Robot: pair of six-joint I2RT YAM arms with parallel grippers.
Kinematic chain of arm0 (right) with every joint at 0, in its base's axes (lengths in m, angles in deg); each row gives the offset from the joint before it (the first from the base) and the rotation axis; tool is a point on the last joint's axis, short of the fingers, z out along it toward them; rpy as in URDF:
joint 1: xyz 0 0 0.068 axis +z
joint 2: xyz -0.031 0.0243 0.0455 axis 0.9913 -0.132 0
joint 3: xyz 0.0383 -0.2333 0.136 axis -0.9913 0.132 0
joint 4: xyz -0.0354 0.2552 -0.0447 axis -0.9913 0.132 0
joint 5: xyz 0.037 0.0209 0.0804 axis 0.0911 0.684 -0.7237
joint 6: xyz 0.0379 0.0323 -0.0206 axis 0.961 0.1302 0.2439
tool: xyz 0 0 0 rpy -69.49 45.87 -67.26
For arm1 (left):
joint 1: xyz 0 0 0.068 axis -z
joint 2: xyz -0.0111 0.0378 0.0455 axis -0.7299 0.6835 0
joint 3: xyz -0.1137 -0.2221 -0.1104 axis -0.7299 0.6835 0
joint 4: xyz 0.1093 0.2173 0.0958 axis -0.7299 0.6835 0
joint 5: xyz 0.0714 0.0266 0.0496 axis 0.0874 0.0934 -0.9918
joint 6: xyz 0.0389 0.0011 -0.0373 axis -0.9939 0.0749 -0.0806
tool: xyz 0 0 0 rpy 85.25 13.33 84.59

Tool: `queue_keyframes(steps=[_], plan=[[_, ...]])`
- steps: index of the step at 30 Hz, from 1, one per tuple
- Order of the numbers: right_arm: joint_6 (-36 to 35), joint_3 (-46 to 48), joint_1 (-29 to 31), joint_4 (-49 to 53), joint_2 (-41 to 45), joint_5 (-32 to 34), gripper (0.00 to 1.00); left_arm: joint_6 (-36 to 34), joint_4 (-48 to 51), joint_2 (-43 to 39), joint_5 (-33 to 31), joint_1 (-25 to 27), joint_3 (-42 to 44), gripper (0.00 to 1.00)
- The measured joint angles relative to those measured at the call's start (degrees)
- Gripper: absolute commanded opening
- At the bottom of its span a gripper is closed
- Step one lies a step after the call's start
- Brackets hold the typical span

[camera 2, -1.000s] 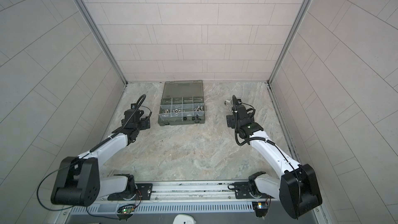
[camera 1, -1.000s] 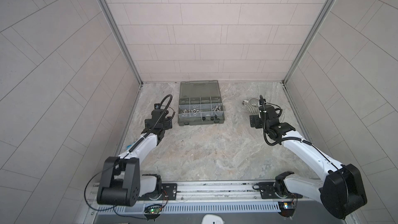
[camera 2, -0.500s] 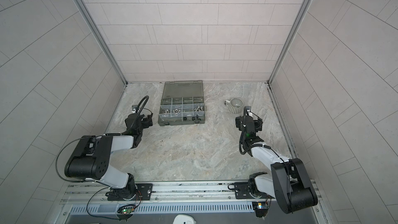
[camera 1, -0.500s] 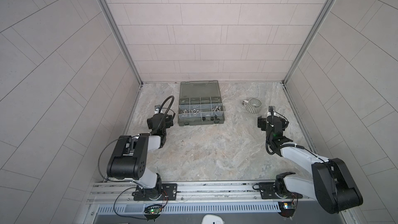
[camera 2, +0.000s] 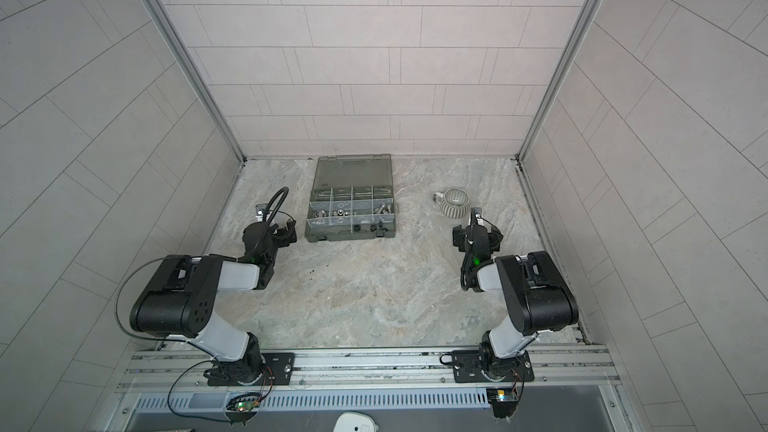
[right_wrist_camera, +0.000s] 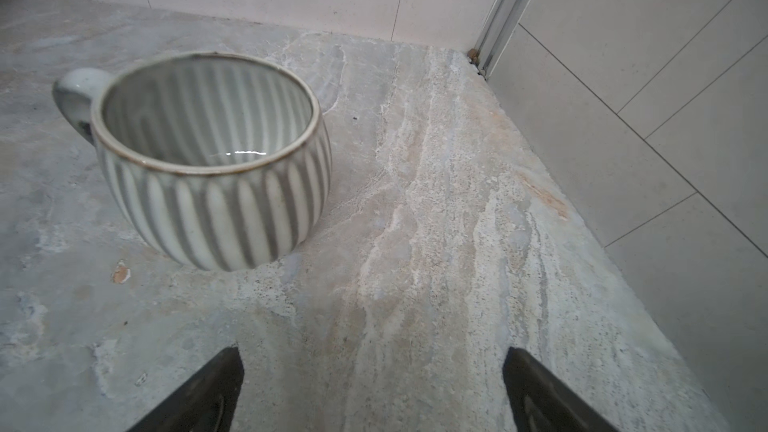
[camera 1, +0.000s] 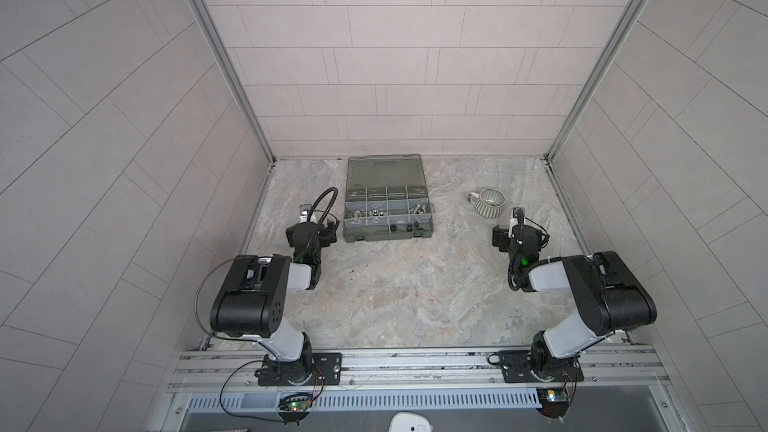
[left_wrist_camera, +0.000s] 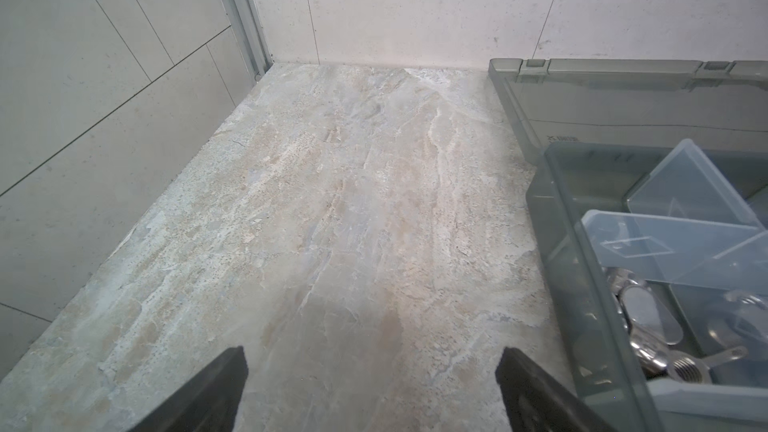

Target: Sort the screws and nuts into containers

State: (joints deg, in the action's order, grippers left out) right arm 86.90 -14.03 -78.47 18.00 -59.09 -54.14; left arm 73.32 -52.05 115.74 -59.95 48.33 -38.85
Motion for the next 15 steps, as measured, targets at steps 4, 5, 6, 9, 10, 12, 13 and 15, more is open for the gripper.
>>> queue_keyframes(steps=[4, 5, 6, 9, 10, 12, 13, 15], plan=[[0.0, -0.02, 0.0, -2.08, 0.0, -0.81, 0.99, 0.0, -0.07, 0.07, 0.02, -0.11, 0.0, 1.0], [0.02, -0.02, 0.0, -2.36, 0.0, -0.92, 0.99, 0.0, -0.11, 0.09, 0.02, -0.11, 0.0, 1.0], [0.02, -0.02, 0.0, -2.51, 0.0, -1.01, 0.99, 0.0, -0.15, 0.09, 0.02, -0.11, 0.0, 1.0], [0.0, -0.02, 0.0, -2.71, 0.0, -1.11, 0.99, 0.0, -0.37, 0.22, 0.07, -0.11, 0.0, 1.0], [0.0, -0.02, 0.0, -2.69, 0.0, -1.2, 0.99, 0.0, -0.37, 0.26, 0.13, -0.11, 0.0, 1.0], [0.02, -0.02, 0.0, -2.64, 0.02, -1.22, 0.99, 0.0, -0.37, 0.26, 0.2, -0.11, 0.0, 1.0], [0.04, -0.02, 0.0, -2.64, 0.02, -1.25, 0.99, 0.0, -0.39, 0.26, 0.24, -0.11, 0.0, 1.0], [0.0, -0.02, 0.0, -2.95, 0.0, -1.33, 0.99, -0.15, -0.37, 0.26, 1.11, -0.26, 0.0, 1.0]])
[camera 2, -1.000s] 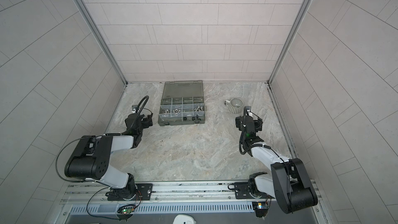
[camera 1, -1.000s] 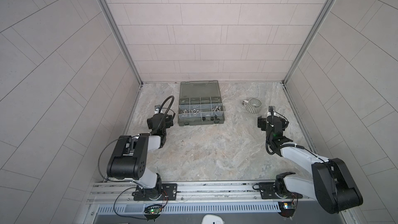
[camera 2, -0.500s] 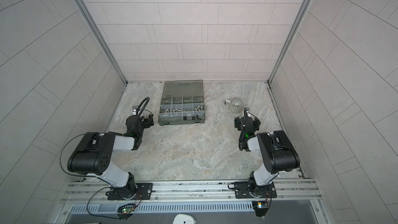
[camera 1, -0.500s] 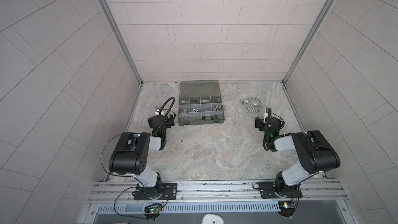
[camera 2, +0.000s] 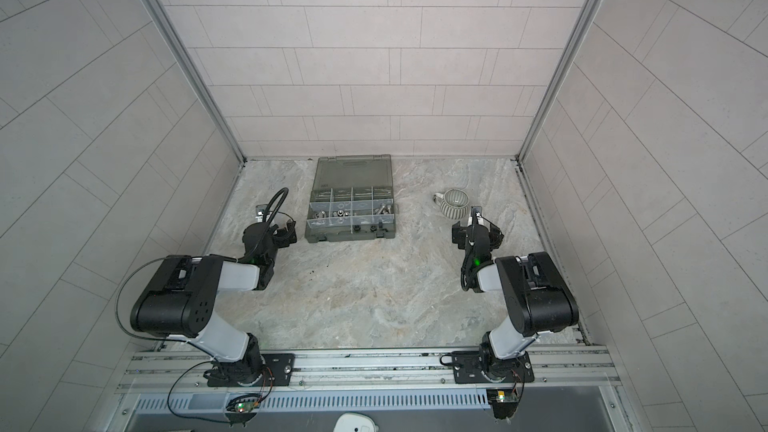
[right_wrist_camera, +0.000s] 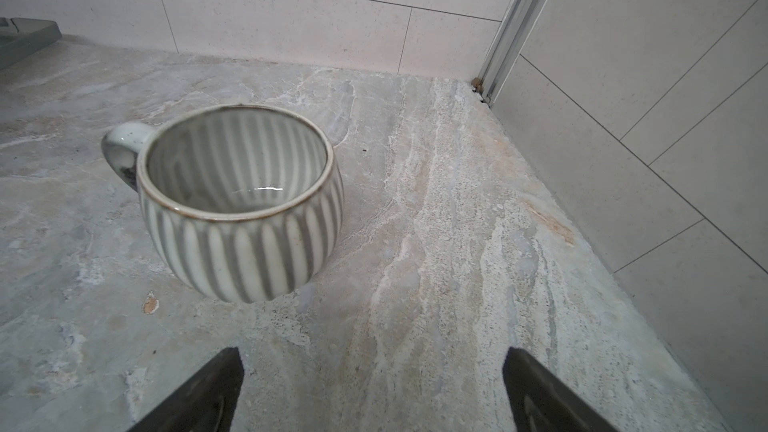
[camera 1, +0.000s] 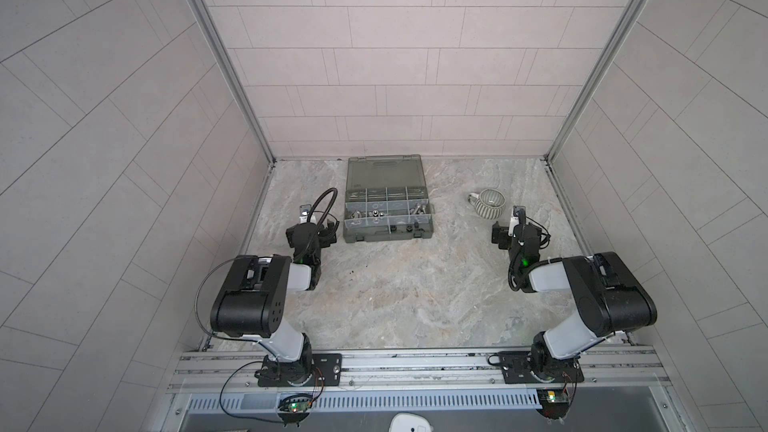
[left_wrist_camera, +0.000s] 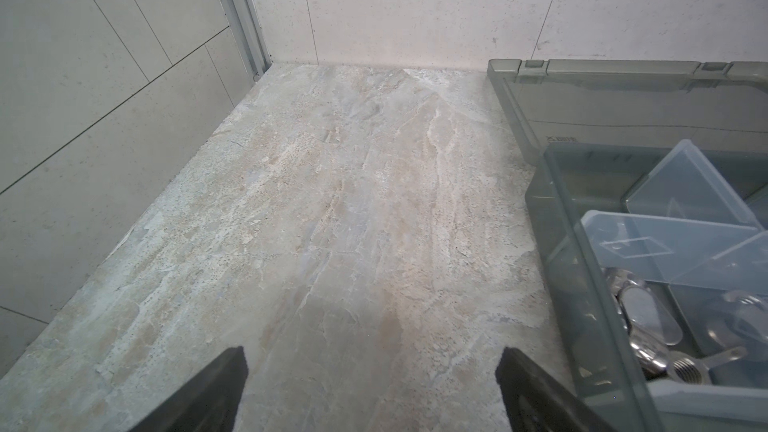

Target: Sort the screws and nuts into containers

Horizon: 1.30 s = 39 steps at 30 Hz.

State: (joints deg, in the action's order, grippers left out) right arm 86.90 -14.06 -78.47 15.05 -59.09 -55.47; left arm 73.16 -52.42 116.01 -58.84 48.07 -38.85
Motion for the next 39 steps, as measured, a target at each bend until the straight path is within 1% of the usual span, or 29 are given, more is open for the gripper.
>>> queue_keyframes(steps=[5, 10, 39], plan=[[-0.37, 0.02, 0.0, -1.27, -0.02, -0.35, 0.99, -0.2, -0.26, 0.02, 3.21, -1.36, 0.0, 1.0], [-0.63, 0.02, 0.0, -1.68, -0.02, -0.42, 0.99, -0.2, -0.66, 0.02, 4.42, -1.57, 0.0, 1.0], [-1.01, 0.0, 0.02, -2.51, -0.02, -0.39, 0.99, -0.39, -0.85, 0.31, 5.07, -1.55, 0.0, 1.0]])
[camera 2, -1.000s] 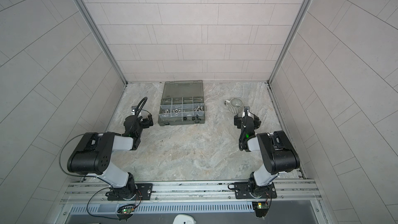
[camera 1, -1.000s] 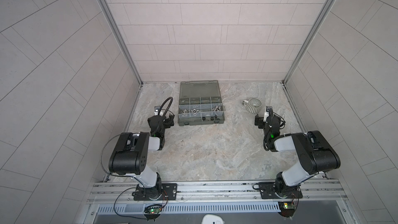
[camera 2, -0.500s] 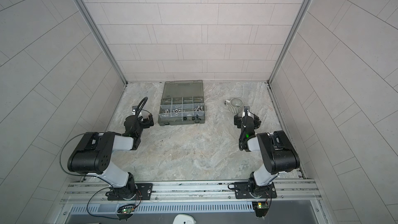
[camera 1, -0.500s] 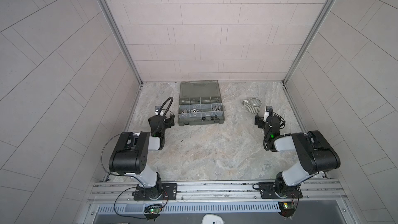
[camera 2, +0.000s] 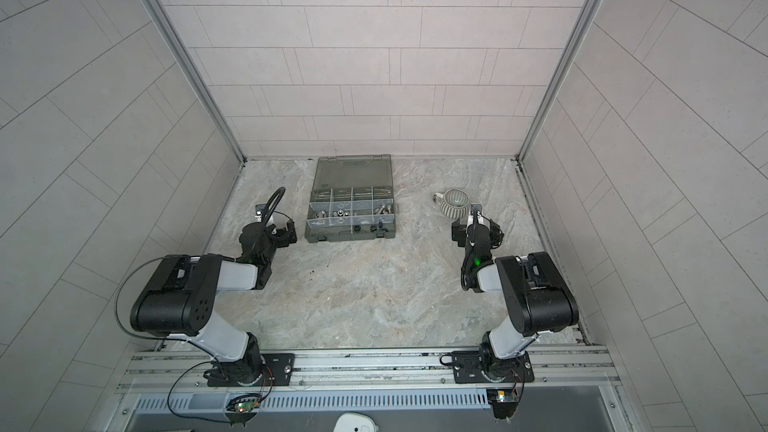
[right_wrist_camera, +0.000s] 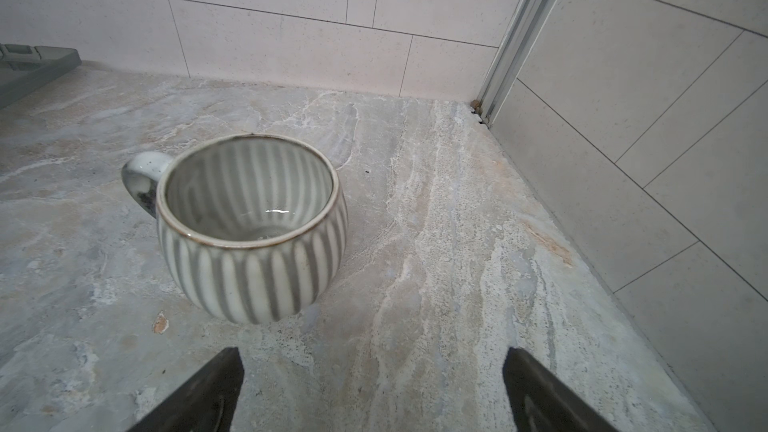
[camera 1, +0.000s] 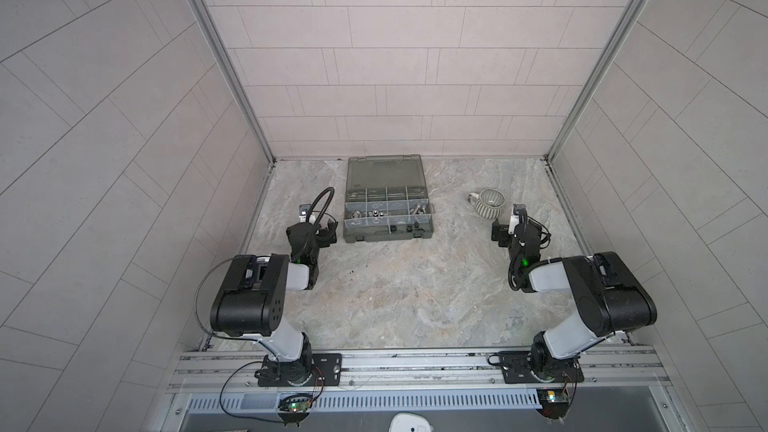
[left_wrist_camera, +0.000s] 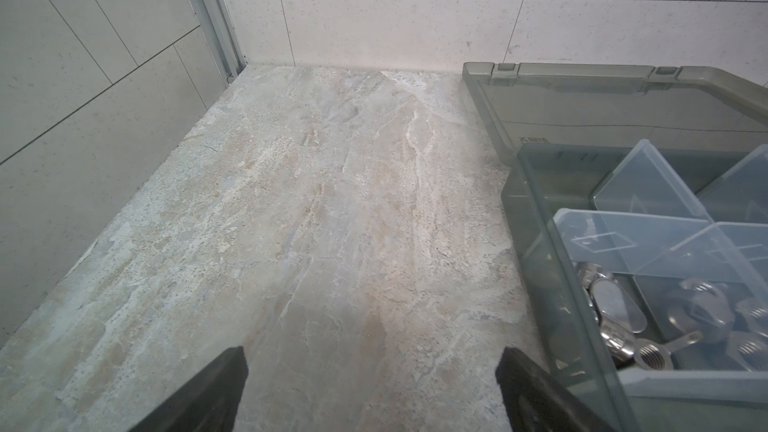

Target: Sort the screws and nuts into containers

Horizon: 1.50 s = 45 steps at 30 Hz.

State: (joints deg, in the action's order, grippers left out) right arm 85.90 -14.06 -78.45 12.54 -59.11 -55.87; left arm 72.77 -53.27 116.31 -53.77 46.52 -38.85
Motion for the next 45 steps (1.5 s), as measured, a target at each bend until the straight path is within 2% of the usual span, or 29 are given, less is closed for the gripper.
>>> queue_keyframes(steps=[32, 45], plan=[[-0.22, 0.02, -0.76, -0.07, 0.0, -2.14, 0.99, 0.0, 0.61, -0.04, 0.09, 0.0, 0.0, 1.0], [-0.22, 0.0, -0.76, -0.26, 0.0, -2.54, 0.99, -0.39, 7.02, -2.36, 0.22, 0.0, -1.22, 1.0]])
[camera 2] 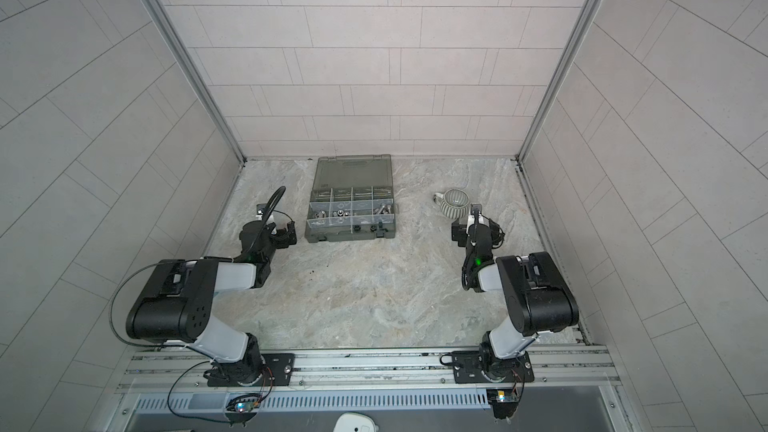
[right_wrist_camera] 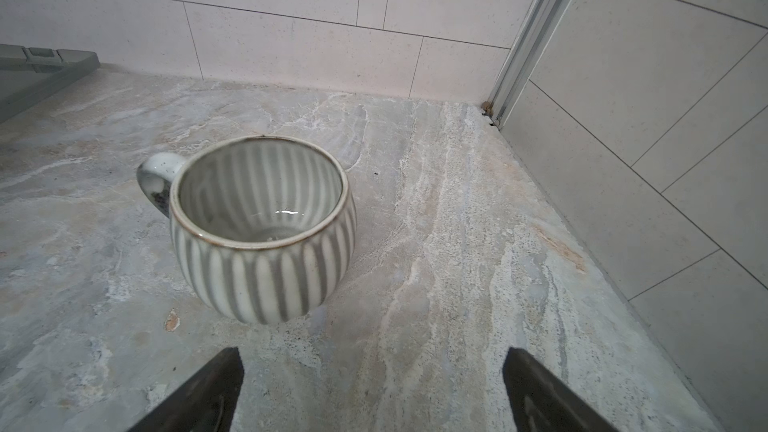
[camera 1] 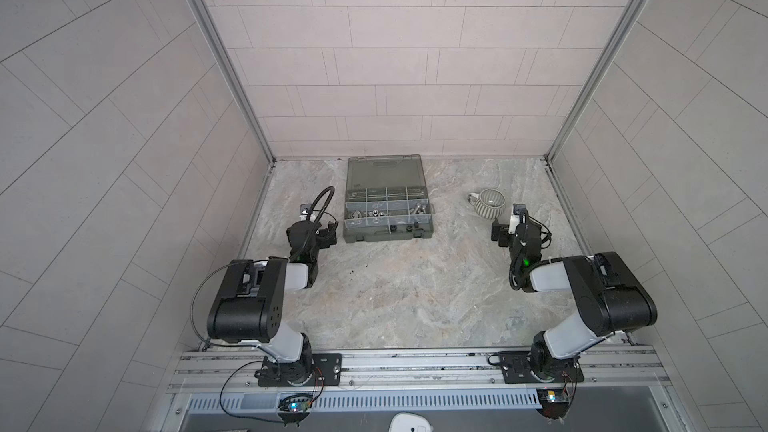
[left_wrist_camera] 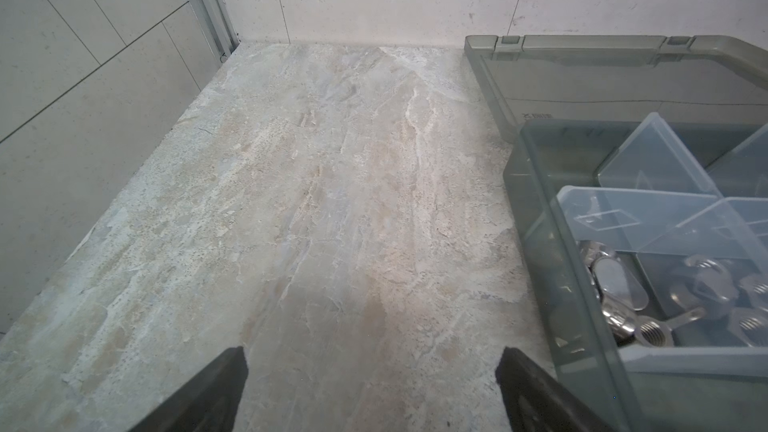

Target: Sort the screws and nuts into containers

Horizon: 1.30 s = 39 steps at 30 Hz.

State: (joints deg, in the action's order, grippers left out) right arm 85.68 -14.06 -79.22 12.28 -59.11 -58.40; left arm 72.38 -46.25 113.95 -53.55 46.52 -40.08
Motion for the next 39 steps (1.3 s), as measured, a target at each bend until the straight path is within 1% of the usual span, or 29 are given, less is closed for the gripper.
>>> queue_keyframes(steps=[6, 8, 13, 16, 19, 22, 25, 28, 33, 39], plan=[[-0.2, 0.83, 0.0, -1.2, 0.2, -1.2, 0.99, -0.07, 0.24, -0.37, -0.04, 0.13, 0.09, 1.0], [-0.44, 2.23, 0.02, -1.01, 1.64, -2.01, 0.99, -0.11, -0.46, -1.7, 0.11, 0.13, 0.7, 1.0], [-0.83, 3.43, 0.02, 3.17, 10.6, -2.49, 0.99, -1.09, -1.31, -6.95, 1.92, 0.13, 2.25, 1.0], [-0.81, 1.88, 0.02, 5.73, 13.33, -2.34, 0.99, -1.36, -1.92, -7.56, 2.49, 0.13, 2.23, 1.0], [-0.57, 0.98, 0.02, 5.4, 11.13, -1.88, 0.99, -1.31, -3.19, -5.07, 2.08, 0.15, 2.23, 1.0], [-0.33, 1.9, 0.02, 1.44, 4.98, -1.31, 0.99, -1.01, -5.46, 0.2, 0.44, 0.17, 2.1, 1.0], [-0.07, 3.96, 0.0, -2.32, -0.55, -0.42, 0.99, -0.74, -2.29, 0.68, -0.76, 0.17, 1.84, 1.0], [0.26, 4.94, -0.24, -3.04, -0.94, 0.17, 0.99, -0.44, -4.42, 0.98, -1.86, 0.17, 1.84, 1.0], [0.7, 2.82, -0.44, -3.58, -0.92, 0.66, 0.99, -0.02, -4.72, 0.96, -3.28, 0.55, 1.81, 1.0], [1.09, 2.29, -0.48, -3.39, -0.92, 1.22, 0.99, -0.31, -4.81, 1.14, -3.43, 1.14, 1.68, 1.0]])
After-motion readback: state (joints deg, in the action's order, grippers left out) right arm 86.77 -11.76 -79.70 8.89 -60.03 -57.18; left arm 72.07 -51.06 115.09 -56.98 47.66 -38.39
